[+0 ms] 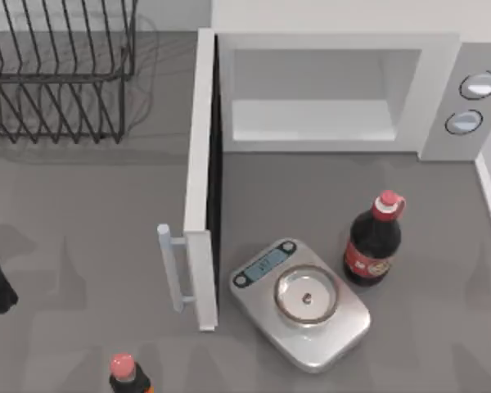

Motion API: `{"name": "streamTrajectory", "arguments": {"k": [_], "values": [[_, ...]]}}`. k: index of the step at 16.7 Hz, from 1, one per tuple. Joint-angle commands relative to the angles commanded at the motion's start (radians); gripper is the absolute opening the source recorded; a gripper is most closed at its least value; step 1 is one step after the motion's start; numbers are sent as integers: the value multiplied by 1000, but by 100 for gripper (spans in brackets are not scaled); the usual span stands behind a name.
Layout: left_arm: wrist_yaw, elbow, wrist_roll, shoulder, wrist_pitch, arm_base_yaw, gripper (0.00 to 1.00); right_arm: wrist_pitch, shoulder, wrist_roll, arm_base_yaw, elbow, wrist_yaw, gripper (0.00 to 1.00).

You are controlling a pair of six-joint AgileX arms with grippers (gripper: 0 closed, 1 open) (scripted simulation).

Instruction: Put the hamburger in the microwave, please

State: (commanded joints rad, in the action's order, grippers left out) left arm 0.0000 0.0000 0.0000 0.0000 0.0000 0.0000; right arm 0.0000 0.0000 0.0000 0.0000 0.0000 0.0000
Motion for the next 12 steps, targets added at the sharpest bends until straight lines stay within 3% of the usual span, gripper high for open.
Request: {"name": "streamTrajectory", "arguments": {"k": [6,12], "values": [[0,0,0,0,0,0,100,-94,109,-109,12,88,-4,100],[0,0,0,0,0,0,100,-432,580,-536,33,344,0,100]]}}
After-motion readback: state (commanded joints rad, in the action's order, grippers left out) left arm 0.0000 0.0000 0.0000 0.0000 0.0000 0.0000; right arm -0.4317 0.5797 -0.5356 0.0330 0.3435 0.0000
